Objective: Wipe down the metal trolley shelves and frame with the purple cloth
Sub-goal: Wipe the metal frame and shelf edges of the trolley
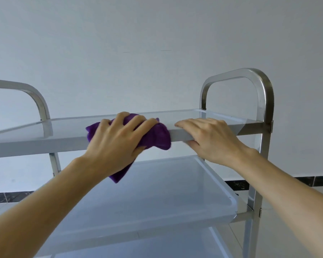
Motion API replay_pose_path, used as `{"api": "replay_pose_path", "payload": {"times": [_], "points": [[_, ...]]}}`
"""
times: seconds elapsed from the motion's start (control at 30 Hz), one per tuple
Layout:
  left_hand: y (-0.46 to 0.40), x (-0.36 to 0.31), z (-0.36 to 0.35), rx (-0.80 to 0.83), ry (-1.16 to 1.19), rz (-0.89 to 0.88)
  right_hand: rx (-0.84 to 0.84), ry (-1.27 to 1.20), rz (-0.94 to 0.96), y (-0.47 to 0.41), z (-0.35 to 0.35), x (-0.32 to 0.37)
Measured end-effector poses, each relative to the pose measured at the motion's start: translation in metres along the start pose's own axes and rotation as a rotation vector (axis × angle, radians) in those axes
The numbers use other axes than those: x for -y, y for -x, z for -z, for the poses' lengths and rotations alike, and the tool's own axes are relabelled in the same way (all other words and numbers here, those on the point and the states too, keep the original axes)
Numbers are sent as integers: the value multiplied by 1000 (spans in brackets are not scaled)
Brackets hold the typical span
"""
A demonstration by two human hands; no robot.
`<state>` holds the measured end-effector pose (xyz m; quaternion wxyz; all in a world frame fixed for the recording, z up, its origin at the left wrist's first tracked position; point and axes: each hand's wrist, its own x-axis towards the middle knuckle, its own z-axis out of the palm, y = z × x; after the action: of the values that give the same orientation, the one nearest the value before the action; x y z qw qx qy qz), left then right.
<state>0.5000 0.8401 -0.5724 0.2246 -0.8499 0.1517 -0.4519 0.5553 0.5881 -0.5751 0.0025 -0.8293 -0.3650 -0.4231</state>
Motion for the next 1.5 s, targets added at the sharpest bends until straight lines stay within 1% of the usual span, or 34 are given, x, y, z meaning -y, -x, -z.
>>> {"api": "replay_pose_path", "payload": {"times": [0.13, 0.2, 0.33, 0.47, 0.6, 0.67, 0.8, 0.9, 1.0, 1.1, 1.23, 1.3, 1.4, 1.43, 1.5], "points": [[41, 51, -1, -54, -49, 19, -133, -19, -9, 4, -6, -3], [55, 65, 0, -68, -57, 39, -210, -9, -11, 4, -11, 0], [47, 50, 2, -58, -22, 85, -321, 38, -100, 1, -23, 12], [16, 9, 3, -32, 24, 87, -368, 103, -169, -2, -29, 18], [-6, -20, 2, -26, 16, 56, -377, 133, -122, 3, -26, 11], [-1, -11, 1, -34, 3, 29, -384, 154, -79, 5, -25, 3], [29, 30, 1, -39, -45, 17, -431, 187, -16, 13, -22, -16], [55, 59, 4, -71, -84, 23, -448, 203, -23, 24, -20, -31], [64, 69, 7, -122, -91, 7, -435, 188, -88, 36, -13, -42], [58, 58, 9, -166, -31, -3, -413, 155, -153, 43, -6, -40], [46, 40, 10, -168, 39, 23, -357, 111, -96, 22, 3, -5], [40, 34, 11, -150, 59, 26, -285, 77, -71, 4, 6, 19], [32, 21, 12, -136, 64, 40, -160, 103, -41, -29, -1, 55], [29, 16, 12, -135, 62, 48, -151, 111, -36, -36, -6, 64], [24, 10, 13, -130, 49, 50, -188, 96, -38, -41, -9, 70]]}}
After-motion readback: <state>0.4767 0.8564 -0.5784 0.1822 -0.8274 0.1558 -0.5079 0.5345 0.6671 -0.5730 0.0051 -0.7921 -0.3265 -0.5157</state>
